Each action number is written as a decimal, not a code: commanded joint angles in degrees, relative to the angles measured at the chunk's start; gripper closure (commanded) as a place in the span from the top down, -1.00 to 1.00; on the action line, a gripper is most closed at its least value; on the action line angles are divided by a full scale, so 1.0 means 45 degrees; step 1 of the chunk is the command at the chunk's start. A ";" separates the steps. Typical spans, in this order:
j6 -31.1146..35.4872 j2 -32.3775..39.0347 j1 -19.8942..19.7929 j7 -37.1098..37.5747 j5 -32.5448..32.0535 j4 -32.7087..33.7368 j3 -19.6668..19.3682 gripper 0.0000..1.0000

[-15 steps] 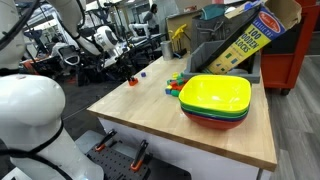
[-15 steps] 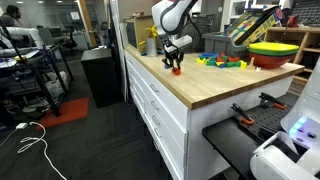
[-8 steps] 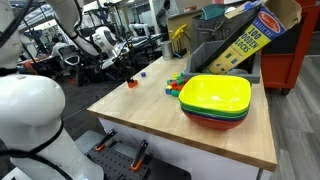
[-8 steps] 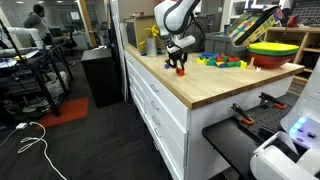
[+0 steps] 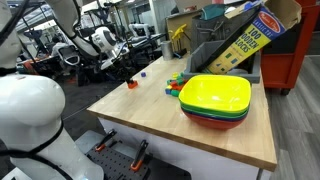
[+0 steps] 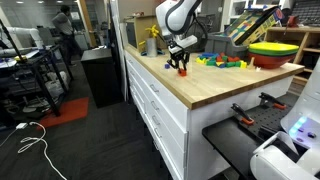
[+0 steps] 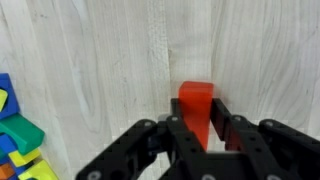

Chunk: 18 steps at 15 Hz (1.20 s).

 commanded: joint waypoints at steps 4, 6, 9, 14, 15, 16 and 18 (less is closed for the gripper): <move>-0.0119 -0.0525 -0.0130 0.0223 -0.0008 -0.0463 0.0039 0.48; -0.0153 -0.0527 -0.0204 0.0109 0.0103 -0.0332 0.0046 0.79; -0.0298 -0.0541 -0.0436 -0.0112 0.0514 0.0038 0.0073 1.00; -0.0525 -0.0375 -0.0918 -0.0352 0.1700 0.1167 0.0064 1.00; -0.0563 -0.0348 -0.0988 -0.0359 0.1845 0.1388 0.0052 1.00; -0.0622 -0.0296 -0.1074 -0.0420 0.2057 0.1631 0.0064 1.00; -0.0714 -0.0241 -0.1207 -0.0500 0.2422 0.1994 0.0078 1.00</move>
